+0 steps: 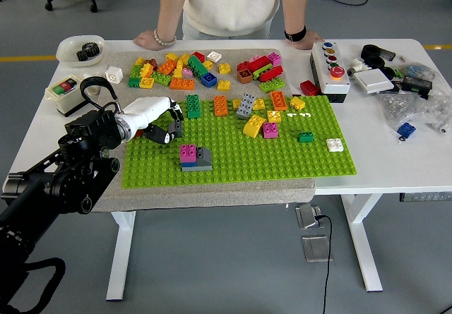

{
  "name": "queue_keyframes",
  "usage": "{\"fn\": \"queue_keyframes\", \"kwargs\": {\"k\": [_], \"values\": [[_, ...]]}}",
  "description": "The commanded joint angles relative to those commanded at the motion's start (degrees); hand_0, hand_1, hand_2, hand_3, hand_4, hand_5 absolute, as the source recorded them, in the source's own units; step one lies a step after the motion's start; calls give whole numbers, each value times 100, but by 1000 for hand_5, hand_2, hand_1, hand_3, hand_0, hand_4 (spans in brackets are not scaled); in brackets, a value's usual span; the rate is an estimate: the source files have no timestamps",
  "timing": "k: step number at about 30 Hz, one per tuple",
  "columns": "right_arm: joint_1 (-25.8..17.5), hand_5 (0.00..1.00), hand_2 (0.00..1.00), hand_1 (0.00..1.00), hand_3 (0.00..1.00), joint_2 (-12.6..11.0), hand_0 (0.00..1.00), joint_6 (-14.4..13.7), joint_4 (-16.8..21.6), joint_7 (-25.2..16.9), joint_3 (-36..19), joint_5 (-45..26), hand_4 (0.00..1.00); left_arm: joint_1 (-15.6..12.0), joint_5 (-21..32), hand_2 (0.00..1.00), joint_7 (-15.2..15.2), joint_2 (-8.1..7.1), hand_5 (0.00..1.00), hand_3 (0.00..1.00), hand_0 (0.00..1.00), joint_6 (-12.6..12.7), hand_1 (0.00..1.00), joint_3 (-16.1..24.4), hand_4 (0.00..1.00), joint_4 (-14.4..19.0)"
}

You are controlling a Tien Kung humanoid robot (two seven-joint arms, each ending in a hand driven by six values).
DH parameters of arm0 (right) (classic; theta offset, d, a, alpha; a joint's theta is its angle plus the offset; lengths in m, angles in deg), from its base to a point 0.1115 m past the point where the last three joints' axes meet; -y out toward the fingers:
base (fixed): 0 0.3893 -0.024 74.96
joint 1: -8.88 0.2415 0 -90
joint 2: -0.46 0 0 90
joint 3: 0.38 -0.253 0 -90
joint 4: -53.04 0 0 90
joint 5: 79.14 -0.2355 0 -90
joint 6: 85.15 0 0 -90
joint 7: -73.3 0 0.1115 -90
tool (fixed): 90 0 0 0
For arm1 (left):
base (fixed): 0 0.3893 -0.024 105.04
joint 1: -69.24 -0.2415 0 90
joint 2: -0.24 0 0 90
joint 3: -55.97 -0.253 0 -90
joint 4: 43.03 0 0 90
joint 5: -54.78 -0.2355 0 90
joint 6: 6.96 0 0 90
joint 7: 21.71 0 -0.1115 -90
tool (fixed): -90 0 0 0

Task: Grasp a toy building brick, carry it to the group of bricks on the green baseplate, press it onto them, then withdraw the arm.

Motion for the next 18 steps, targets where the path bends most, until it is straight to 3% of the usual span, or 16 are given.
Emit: {"fn": "queue_keyframes", "kwargs": {"k": [6,7,12,13,18], "values": [[-2,503,692,642,559,3,741,-2,0,4,-1,-3,815,4,0,673,-18,22,83,641,841,-52,783,-16,679,-39],[-2,502,693,641,558,4,741,-2,0,6,0,-5,815,5,0,713,-20,24,115,736,852,-57,796,-18,762,-46],[3,502,693,641,558,5,741,-5,0,8,2,-13,815,12,0,713,-33,33,115,736,852,-63,796,-11,762,-71],[4,502,692,641,558,5,741,-5,0,8,3,-14,815,12,0,748,-34,33,137,802,853,-64,802,-6,817,-70],[3,502,692,641,558,8,741,-4,0,8,-2,-12,815,25,0,748,-19,37,137,802,853,-66,802,5,817,-66]]}}
